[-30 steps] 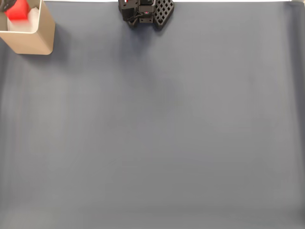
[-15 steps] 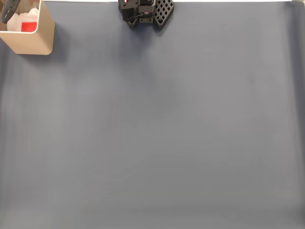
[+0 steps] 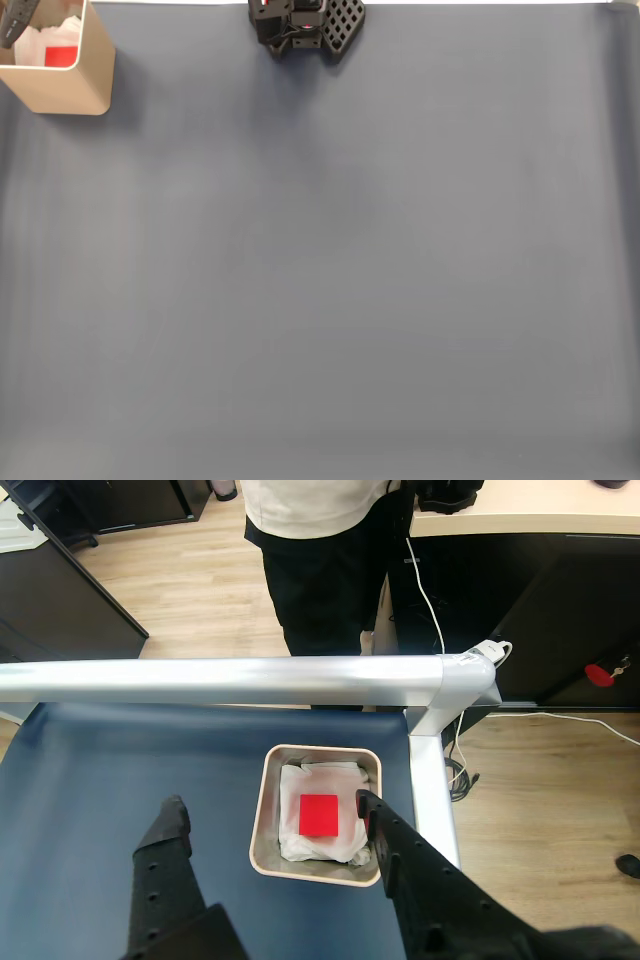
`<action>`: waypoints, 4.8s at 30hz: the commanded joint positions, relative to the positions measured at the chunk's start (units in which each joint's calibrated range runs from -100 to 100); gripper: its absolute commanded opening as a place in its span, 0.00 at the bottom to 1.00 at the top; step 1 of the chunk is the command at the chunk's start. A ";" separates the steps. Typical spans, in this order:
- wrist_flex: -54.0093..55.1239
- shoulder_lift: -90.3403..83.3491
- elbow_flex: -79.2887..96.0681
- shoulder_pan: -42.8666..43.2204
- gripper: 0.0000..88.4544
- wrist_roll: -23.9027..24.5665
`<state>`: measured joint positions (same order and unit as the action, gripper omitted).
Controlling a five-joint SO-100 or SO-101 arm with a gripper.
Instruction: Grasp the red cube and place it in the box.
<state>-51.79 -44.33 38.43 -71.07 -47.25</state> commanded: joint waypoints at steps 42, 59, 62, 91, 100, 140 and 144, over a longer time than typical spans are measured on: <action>6.46 12.53 -8.59 33.21 0.00 -1.95; 12.53 2.91 8.20 59.85 0.00 -2.69; 14.17 -0.99 15.04 62.55 0.00 -3.13; 7.28 -42.32 58.93 71.21 0.00 -3.32; -1.49 -49.60 61.39 71.07 0.00 -2.93; -24.11 -55.58 61.39 70.00 0.00 -1.76; -24.11 -55.58 61.39 70.00 0.00 -1.76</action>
<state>-74.78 -100.00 99.01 -1.26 -49.50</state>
